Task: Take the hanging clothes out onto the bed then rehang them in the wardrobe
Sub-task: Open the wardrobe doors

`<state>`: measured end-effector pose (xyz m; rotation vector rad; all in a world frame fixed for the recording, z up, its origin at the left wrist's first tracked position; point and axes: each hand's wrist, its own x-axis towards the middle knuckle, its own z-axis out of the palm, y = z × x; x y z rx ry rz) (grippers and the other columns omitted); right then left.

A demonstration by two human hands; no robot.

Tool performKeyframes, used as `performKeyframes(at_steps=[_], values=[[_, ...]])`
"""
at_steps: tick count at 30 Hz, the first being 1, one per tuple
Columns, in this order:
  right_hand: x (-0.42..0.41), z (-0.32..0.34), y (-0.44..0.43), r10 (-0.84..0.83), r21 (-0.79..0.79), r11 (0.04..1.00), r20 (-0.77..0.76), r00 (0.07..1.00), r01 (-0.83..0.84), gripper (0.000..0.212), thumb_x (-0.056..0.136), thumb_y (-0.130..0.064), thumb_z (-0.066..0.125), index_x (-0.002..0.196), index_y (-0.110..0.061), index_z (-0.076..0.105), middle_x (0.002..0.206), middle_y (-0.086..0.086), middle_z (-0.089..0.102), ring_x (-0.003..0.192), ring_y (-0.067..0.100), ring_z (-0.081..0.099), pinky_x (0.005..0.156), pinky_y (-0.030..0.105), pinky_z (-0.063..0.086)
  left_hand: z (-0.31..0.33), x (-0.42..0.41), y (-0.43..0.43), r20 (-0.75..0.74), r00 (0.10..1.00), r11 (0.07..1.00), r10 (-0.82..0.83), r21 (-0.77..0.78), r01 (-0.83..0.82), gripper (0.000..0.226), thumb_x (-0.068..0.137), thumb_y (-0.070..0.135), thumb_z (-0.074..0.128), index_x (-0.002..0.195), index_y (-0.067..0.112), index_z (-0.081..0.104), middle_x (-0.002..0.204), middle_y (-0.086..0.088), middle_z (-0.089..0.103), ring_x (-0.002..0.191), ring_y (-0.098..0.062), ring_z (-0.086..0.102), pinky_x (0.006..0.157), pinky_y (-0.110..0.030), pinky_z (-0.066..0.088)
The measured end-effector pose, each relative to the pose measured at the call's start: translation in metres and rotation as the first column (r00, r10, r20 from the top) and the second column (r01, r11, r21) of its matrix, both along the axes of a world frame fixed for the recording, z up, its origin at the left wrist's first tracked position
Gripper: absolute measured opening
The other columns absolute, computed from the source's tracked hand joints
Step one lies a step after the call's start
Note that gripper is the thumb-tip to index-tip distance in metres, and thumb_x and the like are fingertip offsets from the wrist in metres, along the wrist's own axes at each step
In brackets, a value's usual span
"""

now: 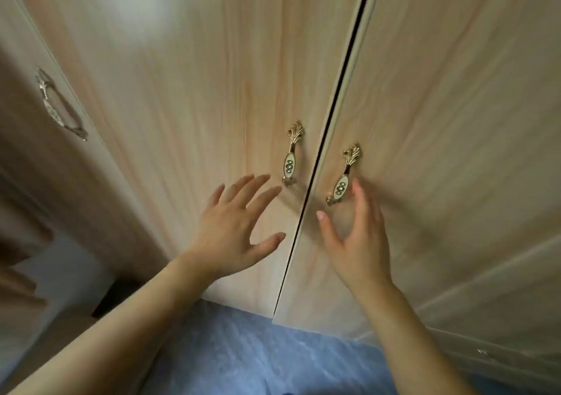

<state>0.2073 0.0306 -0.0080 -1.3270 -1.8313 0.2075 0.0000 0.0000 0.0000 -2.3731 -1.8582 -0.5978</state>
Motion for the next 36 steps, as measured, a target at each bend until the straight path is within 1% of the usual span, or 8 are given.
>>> performKeyframes(at_steps=[4,7,10,18,23,26,33,36], values=[[-0.012,0.013,0.017,-0.008,0.171,0.985,-0.142,0.99,0.032,0.062,0.086,-0.03,0.058,0.136,0.0,0.036,0.127,0.018,0.053,0.113,0.021,0.051,0.097,0.018,0.038,0.016,-0.005,0.024,0.009,0.998,0.969,-0.057,0.24,0.053,0.064,0.085,0.055,0.045,0.141,0.025,0.038,0.151,-0.005,0.034,0.139,-0.028,0.031,0.106,-0.052,0.033],[-0.019,0.012,0.027,0.004,0.211,0.977,-0.162,0.987,0.031,0.062,0.089,-0.022,0.059,0.14,-0.001,0.032,0.136,0.015,0.048,0.122,0.019,0.048,0.099,0.017,0.038,0.027,-0.006,0.052,-0.015,0.993,0.914,-0.121,0.388,0.117,0.061,0.086,0.044,0.055,0.141,0.022,0.039,0.15,-0.011,0.033,0.138,-0.03,0.031,0.104,-0.05,0.036],[-0.025,0.009,0.023,-0.047,0.192,0.978,-0.195,0.98,0.085,0.063,0.09,-0.021,0.056,0.144,-0.002,0.028,0.141,0.012,0.044,0.127,0.016,0.042,0.102,0.006,0.028,0.033,-0.006,0.073,-0.075,0.979,0.879,-0.189,0.433,0.202,0.061,0.085,0.038,0.058,0.141,0.022,0.039,0.151,-0.012,0.031,0.138,-0.031,0.031,0.104,-0.048,0.036],[-0.044,0.003,0.017,-0.215,0.177,0.946,-0.285,0.934,0.272,0.061,0.088,-0.008,0.06,0.143,-0.009,0.033,0.118,-0.011,0.046,0.105,-0.012,0.044,0.088,0.008,0.042,0.028,-0.025,0.109,-0.253,0.903,0.718,-0.347,0.548,0.429,0.043,0.091,0.035,0.057,0.133,0.025,0.054,0.149,-0.006,0.036,0.137,-0.021,0.033,0.096,-0.037,0.032],[-0.054,0.004,-0.001,-0.332,0.157,0.899,-0.367,0.869,0.409,0.061,0.089,-0.015,0.058,0.141,-0.032,0.032,0.113,-0.028,0.051,0.1,-0.004,0.054,0.088,0.023,0.05,0.031,-0.034,0.127,-0.239,0.825,0.618,-0.511,0.566,0.546,0.037,0.089,0.034,0.062,0.124,0.025,0.057,0.148,-0.001,0.034,0.133,-0.019,0.037,0.085,-0.035,0.034],[-0.061,0.008,-0.015,-0.375,0.104,0.883,-0.431,0.821,0.458,0.061,0.09,-0.015,0.058,0.137,-0.048,0.035,0.109,-0.023,0.058,0.099,0.004,0.059,0.086,0.023,0.051,0.028,-0.035,0.129,-0.198,0.818,0.613,-0.54,0.574,0.543,0.037,0.083,0.03,0.065,0.119,0.024,0.06,0.146,-0.003,0.035,0.133,-0.021,0.035,0.085,-0.036,0.034],[-0.051,0.009,-0.064,-0.542,0.094,0.779,-0.395,0.742,0.619,0.054,0.087,-0.002,0.061,0.13,-0.031,0.048,0.098,-0.02,0.063,0.089,0.001,0.062,0.077,0.015,0.051,0.034,-0.024,0.11,-0.156,0.755,0.664,-0.637,0.385,0.64,0.05,0.083,0.046,0.051,0.127,0.024,0.055,0.149,-0.01,0.035,0.137,-0.029,0.032,0.096,-0.048,0.032],[-0.046,0.007,-0.08,-0.578,0.121,0.743,-0.378,0.723,0.658,0.053,0.085,0.002,0.063,0.129,-0.025,0.052,0.096,-0.021,0.065,0.085,0.001,0.064,0.076,0.016,0.051,0.042,-0.012,0.099,-0.07,0.641,0.596,-0.765,0.303,0.744,0.056,0.085,0.051,0.046,0.133,0.023,0.05,0.15,-0.009,0.033,0.137,-0.029,0.03,0.105,-0.047,0.03]])
